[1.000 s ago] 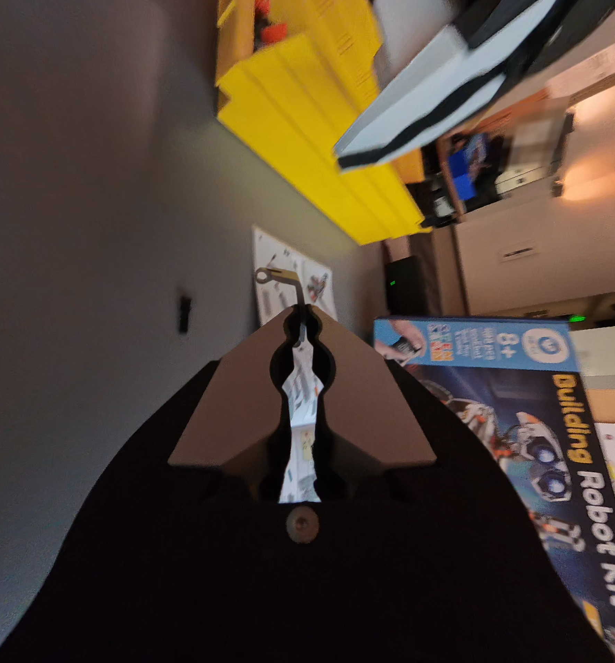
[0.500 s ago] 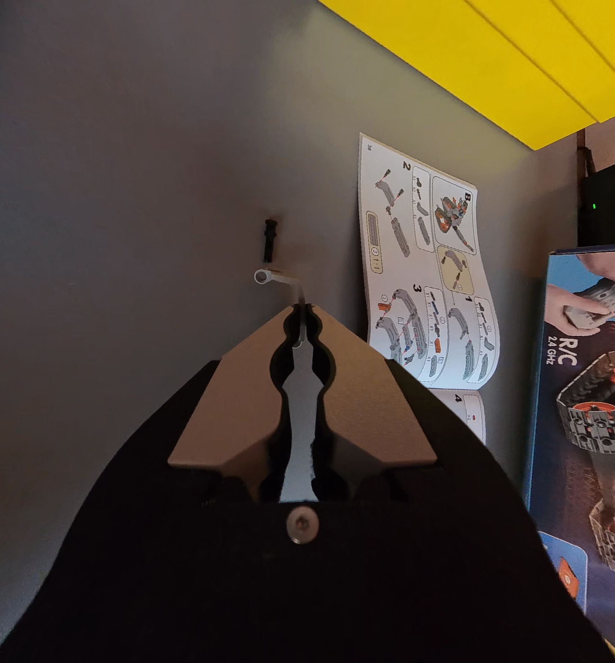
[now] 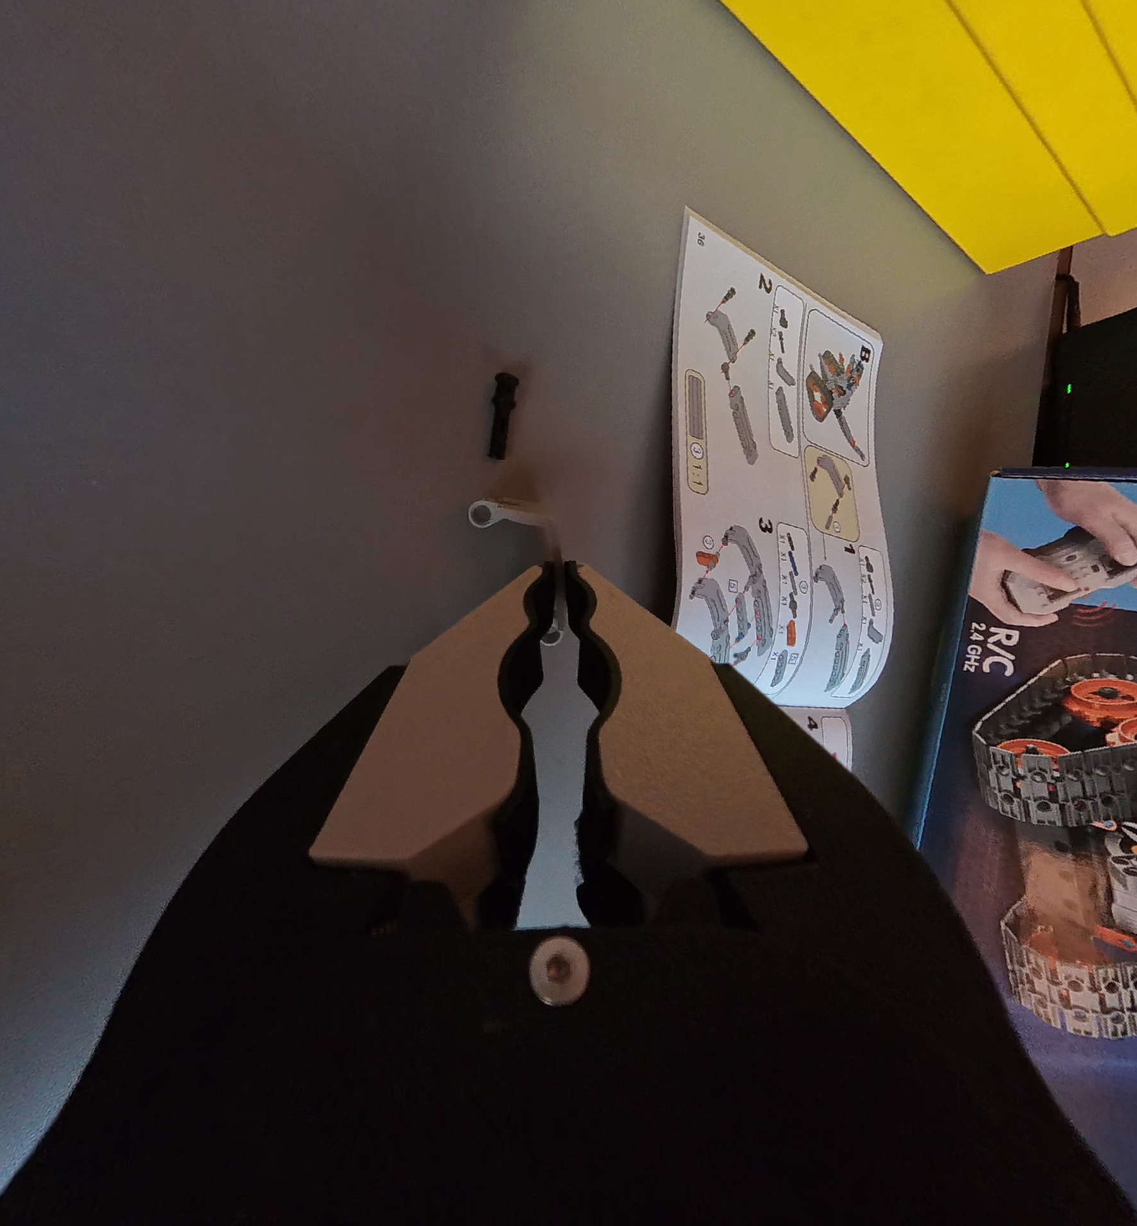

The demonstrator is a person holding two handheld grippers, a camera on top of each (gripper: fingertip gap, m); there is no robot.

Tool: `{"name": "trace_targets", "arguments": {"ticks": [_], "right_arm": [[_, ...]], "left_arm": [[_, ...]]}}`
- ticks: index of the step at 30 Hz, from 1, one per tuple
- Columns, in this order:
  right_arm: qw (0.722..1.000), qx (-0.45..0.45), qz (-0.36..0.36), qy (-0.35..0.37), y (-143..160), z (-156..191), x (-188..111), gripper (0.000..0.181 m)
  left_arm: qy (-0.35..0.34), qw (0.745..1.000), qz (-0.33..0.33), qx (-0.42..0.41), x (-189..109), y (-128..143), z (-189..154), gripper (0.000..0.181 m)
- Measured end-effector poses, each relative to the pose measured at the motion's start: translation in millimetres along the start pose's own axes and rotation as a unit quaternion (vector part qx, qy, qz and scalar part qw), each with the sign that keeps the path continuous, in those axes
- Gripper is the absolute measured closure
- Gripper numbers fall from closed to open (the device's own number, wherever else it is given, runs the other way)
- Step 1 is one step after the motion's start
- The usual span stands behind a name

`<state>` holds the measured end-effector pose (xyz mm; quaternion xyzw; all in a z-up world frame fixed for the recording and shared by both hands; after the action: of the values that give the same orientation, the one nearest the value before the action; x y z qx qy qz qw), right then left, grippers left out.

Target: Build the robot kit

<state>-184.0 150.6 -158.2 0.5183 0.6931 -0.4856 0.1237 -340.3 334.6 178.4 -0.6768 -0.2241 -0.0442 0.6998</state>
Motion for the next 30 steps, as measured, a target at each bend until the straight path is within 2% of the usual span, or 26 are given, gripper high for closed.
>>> {"name": "trace_targets", "arguments": {"ticks": [4,10,14,17,20,24,27,30], "right_arm": [[1.0,-0.019,0.017,0.003,4,1,3,0.179],[1.0,-0.008,0.015,-0.003,6,2,3,0.171],[0.998,0.048,0.019,-0.028,5,7,-3,0.154],[0.996,0.076,0.011,-0.038,6,7,-12,0.153],[0.992,0.115,-0.054,-0.025,-10,-4,-24,0.153],[0.977,0.155,-0.144,0.007,-32,-24,-36,0.154],[0.974,0.164,-0.152,0.024,-30,-31,-37,0.154],[0.974,0.169,-0.15,0.024,-26,-31,-33,0.154]], "left_arm": [[-0.032,0.995,0.095,0.016,-5,22,10,0.152],[-0.105,0.969,0.215,0.054,-26,54,45,0.151],[-0.105,0.95,0.29,0.052,-41,77,57,0.15],[-0.102,0.935,0.334,0.061,-49,94,65,0.152],[-0.076,0.904,0.42,0.031,-66,128,67,0.155],[-0.092,0.859,0.503,0.003,-82,167,88,0.159],[-0.101,0.828,0.549,-0.045,-93,189,93,0.159],[-0.133,0.804,0.576,-0.057,-102,201,103,0.148]]}}
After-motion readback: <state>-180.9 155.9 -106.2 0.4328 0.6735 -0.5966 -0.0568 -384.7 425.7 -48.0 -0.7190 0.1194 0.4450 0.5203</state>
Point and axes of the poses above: each gripper's, where its closed fingertips meet, x out along the fingers, y out of its underside, z = x × y across the jaws, the point moved 1 cm from there along -x, back along the fingers, and after that the axes turned 8 degrees about -z, right-handed, at the moved point
